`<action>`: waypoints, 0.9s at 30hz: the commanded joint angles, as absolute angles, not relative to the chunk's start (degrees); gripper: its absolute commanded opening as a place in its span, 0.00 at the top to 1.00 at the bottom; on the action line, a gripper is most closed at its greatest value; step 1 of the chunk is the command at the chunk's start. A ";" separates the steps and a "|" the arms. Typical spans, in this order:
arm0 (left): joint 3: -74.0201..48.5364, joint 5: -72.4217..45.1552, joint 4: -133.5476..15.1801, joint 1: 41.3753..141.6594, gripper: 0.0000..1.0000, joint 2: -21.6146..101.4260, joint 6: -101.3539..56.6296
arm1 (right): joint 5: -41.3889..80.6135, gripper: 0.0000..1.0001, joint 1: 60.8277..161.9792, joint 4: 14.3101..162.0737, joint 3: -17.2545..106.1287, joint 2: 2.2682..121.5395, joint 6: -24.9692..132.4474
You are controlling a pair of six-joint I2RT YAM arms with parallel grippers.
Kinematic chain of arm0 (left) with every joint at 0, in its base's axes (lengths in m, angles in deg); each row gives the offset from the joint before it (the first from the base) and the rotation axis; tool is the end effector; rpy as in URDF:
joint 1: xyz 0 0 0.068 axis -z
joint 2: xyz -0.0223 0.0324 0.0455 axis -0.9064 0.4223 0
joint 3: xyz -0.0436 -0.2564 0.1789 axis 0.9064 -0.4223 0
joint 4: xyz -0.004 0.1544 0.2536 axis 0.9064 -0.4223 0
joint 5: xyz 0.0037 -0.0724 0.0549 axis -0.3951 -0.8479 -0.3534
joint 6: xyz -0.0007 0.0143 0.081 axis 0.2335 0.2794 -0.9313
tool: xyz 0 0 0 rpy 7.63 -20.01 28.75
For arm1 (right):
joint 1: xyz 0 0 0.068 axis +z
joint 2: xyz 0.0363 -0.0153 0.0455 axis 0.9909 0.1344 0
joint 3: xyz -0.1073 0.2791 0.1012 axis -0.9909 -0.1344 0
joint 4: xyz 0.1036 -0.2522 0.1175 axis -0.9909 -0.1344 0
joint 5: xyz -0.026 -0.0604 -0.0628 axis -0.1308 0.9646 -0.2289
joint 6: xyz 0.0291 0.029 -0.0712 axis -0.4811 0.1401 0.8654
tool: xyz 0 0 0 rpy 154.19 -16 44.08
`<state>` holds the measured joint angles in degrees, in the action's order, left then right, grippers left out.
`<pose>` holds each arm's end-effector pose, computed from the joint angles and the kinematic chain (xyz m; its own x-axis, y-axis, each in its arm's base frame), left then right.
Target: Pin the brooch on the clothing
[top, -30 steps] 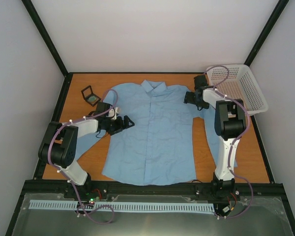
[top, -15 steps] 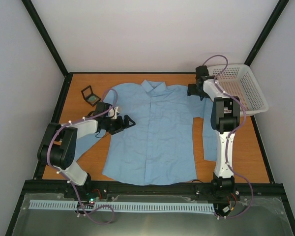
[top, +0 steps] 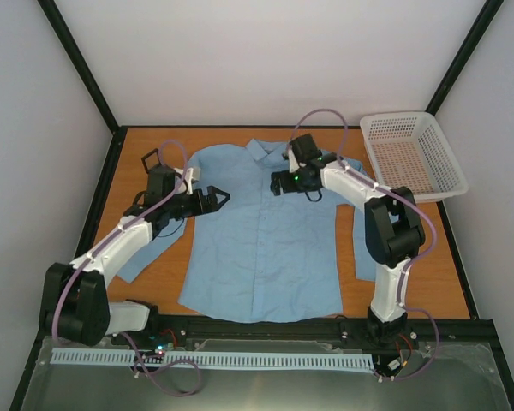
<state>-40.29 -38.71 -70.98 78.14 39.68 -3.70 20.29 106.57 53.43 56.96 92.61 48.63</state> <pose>0.2999 -0.1103 0.2329 -0.8448 -0.2352 -0.4806 0.1999 0.6945 -0.6912 0.4449 0.2103 0.2170 -0.8604 -0.1634 -0.4826 -0.2939 0.9329 0.2081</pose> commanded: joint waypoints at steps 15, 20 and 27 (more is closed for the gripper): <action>2.02 -31.94 -75.48 77.58 0.00 76.94 -5.59 | 11.39 0.00 96.82 57.52 71.55 106.82 45.66; 13.97 -28.88 -77.31 76.96 0.00 88.24 -8.72 | 7.81 0.00 93.00 54.54 84.54 116.25 46.91; 24.81 -25.46 -80.88 73.30 0.00 100.19 -11.16 | 10.31 0.04 89.15 47.21 97.83 126.05 47.47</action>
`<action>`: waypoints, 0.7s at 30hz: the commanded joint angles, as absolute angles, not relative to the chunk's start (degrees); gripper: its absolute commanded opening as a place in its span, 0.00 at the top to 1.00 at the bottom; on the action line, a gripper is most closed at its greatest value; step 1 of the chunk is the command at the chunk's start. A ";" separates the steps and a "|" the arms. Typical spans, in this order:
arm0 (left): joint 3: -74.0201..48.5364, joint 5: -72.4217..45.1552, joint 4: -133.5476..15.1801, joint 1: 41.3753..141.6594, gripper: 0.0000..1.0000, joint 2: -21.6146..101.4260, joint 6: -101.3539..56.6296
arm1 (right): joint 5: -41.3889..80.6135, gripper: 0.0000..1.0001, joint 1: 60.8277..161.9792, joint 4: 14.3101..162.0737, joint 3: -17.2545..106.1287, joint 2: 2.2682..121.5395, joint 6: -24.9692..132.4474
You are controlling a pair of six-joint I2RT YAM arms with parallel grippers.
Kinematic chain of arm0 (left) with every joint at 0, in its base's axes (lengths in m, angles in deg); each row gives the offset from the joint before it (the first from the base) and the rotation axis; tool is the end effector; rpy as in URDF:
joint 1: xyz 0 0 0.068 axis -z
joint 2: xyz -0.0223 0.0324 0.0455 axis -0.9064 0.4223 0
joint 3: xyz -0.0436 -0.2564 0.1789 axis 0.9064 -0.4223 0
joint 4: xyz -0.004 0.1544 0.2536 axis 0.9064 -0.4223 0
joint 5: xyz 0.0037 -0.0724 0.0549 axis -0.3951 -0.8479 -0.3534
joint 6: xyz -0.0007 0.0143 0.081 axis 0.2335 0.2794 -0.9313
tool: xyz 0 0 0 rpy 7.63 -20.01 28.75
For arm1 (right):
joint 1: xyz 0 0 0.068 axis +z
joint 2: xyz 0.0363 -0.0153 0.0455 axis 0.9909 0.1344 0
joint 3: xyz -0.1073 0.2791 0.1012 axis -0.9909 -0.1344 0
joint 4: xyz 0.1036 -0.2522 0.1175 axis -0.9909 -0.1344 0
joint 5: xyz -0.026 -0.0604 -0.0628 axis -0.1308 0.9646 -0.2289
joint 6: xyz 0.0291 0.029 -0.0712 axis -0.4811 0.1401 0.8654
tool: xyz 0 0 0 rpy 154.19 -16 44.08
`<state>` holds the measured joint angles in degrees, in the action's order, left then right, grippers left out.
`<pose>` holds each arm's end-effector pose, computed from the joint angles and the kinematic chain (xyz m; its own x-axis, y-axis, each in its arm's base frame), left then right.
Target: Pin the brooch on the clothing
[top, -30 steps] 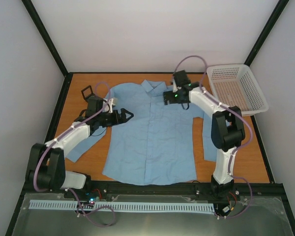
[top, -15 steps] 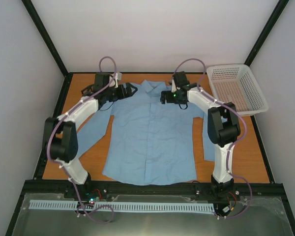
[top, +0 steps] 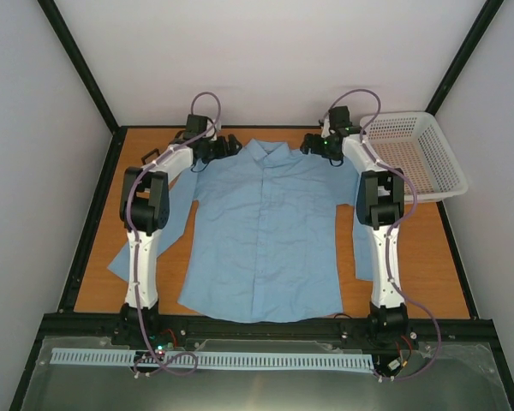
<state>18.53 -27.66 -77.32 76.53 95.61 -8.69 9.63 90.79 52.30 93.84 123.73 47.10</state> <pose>0.5845 -0.1467 0.1707 -0.8056 -0.2388 -0.5421 0.1213 0.8293 -0.5455 0.6258 0.1155 0.1541 -0.8551 0.0962 -0.5095 -0.1200 0.9193 0.3749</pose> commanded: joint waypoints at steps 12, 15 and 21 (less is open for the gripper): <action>26.54 -23.81 -83.68 66.80 0.00 105.68 -13.07 | 15.08 0.04 83.73 45.24 100.10 131.84 48.10; 29.66 -26.60 -85.04 66.95 0.00 105.63 -14.16 | 12.71 0.04 83.82 44.09 106.76 133.82 49.84; 31.45 -29.07 -86.63 69.95 0.00 99.94 -16.39 | 12.61 0.04 85.58 42.34 110.66 129.90 50.99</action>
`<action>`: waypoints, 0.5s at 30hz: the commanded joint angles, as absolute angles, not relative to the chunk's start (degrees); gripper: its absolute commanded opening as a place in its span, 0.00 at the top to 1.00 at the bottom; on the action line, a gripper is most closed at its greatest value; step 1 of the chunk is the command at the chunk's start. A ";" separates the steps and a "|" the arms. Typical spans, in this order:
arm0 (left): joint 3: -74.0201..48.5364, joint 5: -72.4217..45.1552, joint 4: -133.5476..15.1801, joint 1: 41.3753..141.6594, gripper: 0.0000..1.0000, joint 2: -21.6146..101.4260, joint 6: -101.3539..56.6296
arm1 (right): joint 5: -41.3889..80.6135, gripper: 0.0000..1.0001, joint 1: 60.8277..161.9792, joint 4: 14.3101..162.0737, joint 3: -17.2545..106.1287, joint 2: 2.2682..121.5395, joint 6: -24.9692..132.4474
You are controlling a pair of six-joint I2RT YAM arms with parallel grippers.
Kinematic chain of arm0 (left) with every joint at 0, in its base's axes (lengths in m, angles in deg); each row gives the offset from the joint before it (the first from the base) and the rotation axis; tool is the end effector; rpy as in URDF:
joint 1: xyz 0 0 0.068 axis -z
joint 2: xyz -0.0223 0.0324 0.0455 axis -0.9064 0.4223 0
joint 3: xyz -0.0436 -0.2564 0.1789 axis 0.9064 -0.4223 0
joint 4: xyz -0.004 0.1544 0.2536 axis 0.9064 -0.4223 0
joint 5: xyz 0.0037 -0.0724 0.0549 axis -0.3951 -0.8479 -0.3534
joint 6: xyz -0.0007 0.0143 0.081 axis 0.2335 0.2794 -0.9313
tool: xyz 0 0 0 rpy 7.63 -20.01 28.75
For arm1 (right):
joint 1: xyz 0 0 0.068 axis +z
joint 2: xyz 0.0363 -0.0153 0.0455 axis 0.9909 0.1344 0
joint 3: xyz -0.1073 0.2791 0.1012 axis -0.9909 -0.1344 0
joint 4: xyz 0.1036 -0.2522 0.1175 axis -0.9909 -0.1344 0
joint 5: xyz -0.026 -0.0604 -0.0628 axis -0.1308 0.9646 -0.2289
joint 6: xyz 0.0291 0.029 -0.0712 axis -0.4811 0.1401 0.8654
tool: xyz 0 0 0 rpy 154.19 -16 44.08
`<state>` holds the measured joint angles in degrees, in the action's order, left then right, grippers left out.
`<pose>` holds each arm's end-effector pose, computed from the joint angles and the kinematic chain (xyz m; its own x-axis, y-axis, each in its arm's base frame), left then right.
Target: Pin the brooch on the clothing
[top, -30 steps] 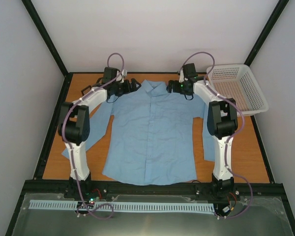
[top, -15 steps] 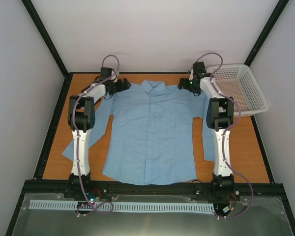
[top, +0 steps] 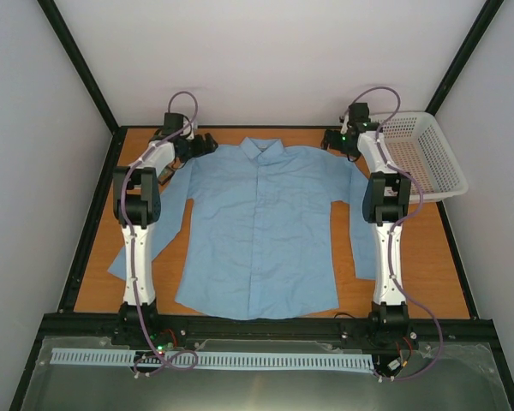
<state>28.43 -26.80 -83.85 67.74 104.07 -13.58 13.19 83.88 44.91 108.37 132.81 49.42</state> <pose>0.6252 -0.0559 0.1365 -0.8035 -0.2861 -0.5221 0.0054 0.8734 -0.4870 0.6597 0.0358 0.1367 -0.8472 0.1637 -0.5054 0.0017 0.9522 0.3055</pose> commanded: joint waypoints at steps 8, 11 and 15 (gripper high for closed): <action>20.72 -32.38 -82.70 73.10 0.00 89.67 -14.17 | 10.11 0.08 89.81 40.99 103.73 123.36 49.87; 17.12 -34.50 -82.29 73.44 0.00 89.32 -13.37 | 5.73 0.20 90.37 42.75 98.75 122.16 47.61; 16.07 -34.64 -83.61 73.39 0.00 91.23 -13.20 | 5.55 0.31 90.44 43.55 94.49 121.78 47.30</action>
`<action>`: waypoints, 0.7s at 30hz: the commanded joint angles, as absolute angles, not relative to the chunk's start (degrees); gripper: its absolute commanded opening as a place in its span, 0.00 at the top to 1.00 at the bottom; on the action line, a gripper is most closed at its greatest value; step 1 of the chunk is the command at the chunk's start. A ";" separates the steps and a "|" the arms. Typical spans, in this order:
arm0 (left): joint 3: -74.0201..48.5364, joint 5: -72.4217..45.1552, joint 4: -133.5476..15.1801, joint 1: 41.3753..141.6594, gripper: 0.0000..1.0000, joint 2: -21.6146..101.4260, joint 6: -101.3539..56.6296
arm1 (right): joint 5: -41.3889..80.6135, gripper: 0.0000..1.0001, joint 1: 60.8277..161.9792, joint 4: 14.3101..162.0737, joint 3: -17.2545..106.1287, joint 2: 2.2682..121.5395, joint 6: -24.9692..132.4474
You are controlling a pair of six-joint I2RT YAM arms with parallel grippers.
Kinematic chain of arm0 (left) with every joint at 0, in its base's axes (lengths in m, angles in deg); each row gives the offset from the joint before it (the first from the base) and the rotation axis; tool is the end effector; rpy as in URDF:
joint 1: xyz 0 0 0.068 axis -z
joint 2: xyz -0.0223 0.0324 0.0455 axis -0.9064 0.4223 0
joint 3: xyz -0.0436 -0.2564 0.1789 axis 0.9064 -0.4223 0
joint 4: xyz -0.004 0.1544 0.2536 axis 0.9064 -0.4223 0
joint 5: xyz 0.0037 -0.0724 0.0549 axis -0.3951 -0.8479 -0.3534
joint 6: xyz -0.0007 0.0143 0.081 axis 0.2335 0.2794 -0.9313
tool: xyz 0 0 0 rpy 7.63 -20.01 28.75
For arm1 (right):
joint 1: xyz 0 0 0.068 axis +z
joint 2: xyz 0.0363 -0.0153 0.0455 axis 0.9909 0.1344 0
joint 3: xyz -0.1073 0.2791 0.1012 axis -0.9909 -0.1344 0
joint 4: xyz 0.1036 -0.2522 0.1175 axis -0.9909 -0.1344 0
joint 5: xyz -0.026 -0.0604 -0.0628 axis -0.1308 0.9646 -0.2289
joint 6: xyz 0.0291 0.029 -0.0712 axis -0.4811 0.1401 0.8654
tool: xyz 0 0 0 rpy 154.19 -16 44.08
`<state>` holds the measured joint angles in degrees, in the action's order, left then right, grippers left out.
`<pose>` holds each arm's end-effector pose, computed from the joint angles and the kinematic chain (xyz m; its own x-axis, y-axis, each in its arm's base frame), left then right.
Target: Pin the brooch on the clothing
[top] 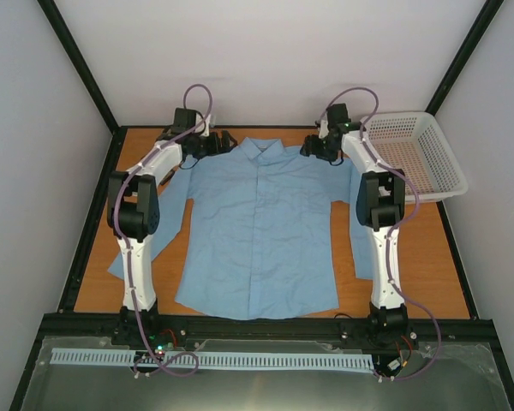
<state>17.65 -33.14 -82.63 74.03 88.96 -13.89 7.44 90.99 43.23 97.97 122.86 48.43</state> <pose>0.5665 -0.1236 0.2238 -0.7980 -0.1806 -0.5749 0.2131 0.8078 -0.5496 0.6149 0.1187 0.1781 -0.8901 0.0635 -0.4512 -0.1340 0.9100 0.3923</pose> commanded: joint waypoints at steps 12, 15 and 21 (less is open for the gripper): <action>13.70 -28.86 -82.59 69.63 0.00 97.37 -11.82 | 12.89 0.46 86.30 45.43 85.34 123.24 48.65; 13.19 -28.76 -82.82 68.19 0.00 98.67 -11.65 | 16.42 0.45 84.87 45.19 84.86 124.83 49.51; 15.60 -28.20 -84.82 68.90 0.00 96.39 -12.85 | 17.18 0.40 84.37 41.21 92.02 126.86 53.43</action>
